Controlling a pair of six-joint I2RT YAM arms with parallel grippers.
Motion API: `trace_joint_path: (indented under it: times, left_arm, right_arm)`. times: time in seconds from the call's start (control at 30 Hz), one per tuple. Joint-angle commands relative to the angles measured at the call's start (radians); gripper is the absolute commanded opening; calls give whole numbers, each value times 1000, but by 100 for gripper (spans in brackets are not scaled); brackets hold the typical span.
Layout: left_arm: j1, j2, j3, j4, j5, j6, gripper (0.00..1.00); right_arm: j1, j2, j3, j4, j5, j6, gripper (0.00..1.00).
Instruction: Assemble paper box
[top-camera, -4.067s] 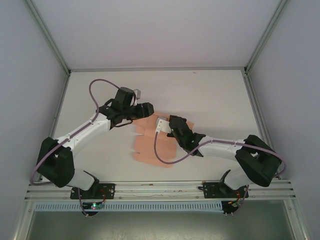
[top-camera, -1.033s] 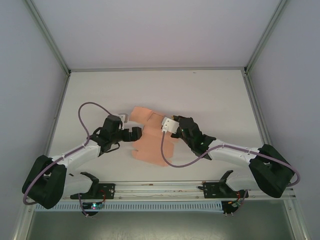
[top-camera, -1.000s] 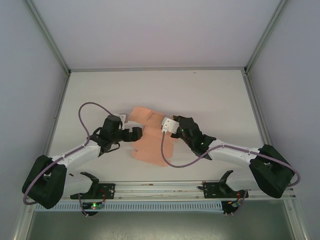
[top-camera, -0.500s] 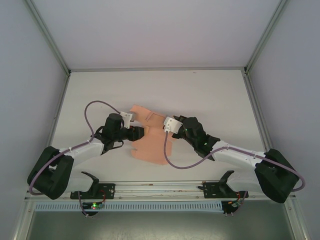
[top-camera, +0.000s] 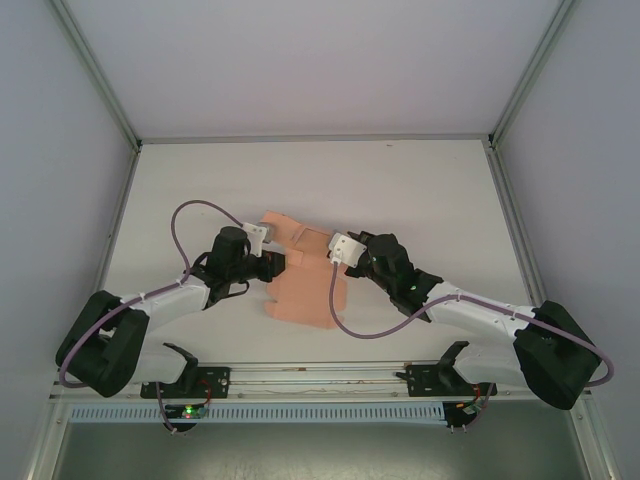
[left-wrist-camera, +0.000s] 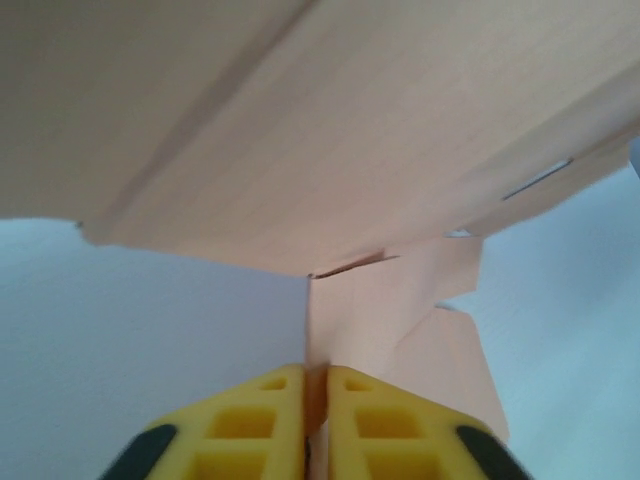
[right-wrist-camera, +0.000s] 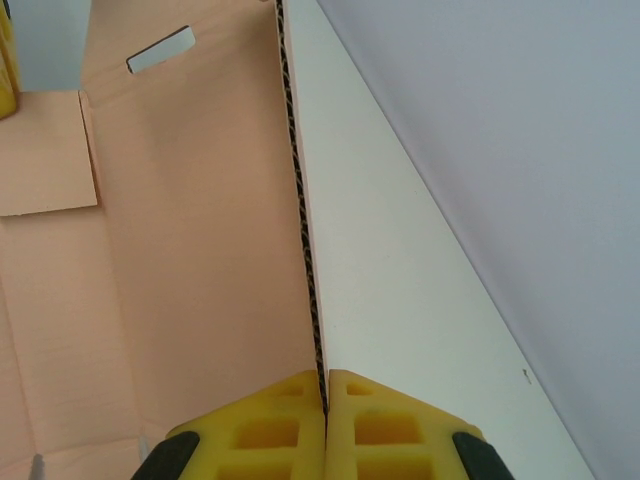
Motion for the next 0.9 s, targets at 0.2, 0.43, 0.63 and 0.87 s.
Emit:
trace_joint_path:
  times: [0.2, 0.43, 0.63, 0.87]
  left_arm:
    - [-18, -68, 39, -137, -133, 41, 5]
    - [-17, -237, 43, -366, -295, -4, 83]
    - [-16, -405, 101, -635, -560, -88, 100]
    - [43, -346, 209, -739, -732, -179, 100]
  right_arm:
    - [3, -13, -6, 8, 0, -11, 0]
    - [52, 37, 23, 27, 228, -158, 0]
    - [89, 168, 73, 133, 408, -375, 0]
    - [126, 261, 81, 259, 466, -567, 0]
